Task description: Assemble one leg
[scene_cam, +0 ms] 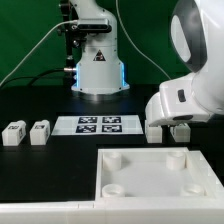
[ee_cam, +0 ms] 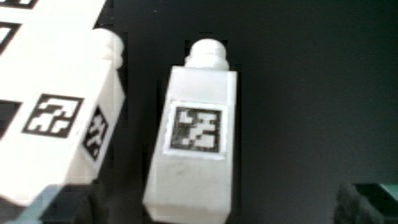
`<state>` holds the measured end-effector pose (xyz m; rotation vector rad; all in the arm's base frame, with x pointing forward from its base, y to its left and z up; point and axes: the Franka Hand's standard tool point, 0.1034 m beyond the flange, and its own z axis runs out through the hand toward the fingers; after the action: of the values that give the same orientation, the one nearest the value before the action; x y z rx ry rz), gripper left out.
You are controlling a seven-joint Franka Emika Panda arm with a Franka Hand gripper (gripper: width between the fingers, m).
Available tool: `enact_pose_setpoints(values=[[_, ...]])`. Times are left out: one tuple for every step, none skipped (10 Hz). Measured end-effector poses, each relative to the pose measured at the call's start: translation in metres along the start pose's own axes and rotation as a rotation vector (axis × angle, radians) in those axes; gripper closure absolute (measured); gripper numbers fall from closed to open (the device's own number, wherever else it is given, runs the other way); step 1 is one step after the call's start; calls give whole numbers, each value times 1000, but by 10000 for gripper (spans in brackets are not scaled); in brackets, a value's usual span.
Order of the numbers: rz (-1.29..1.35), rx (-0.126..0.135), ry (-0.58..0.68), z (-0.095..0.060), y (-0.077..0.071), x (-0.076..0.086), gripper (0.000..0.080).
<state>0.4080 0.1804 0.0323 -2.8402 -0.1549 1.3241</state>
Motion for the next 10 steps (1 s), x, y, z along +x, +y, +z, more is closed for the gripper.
enact_pose_setpoints(values=[[0,-5,-12,8,-1,-2,150],[11,-9,-30,16,-1,-3,150],[17,-11,-44,22,-2,-3,150],[16,-14,-47,25,-2,-3,150],[16,-14,-49,25,-2,-4,150],[18,-13,-47,24,-2,-3,150],[17,-13,-47,24,-2,-3,150],[16,-14,-47,24,-2,-3,150],[16,-14,-47,24,-2,-3,268],[16,-14,-47,24,-2,-3,405]])
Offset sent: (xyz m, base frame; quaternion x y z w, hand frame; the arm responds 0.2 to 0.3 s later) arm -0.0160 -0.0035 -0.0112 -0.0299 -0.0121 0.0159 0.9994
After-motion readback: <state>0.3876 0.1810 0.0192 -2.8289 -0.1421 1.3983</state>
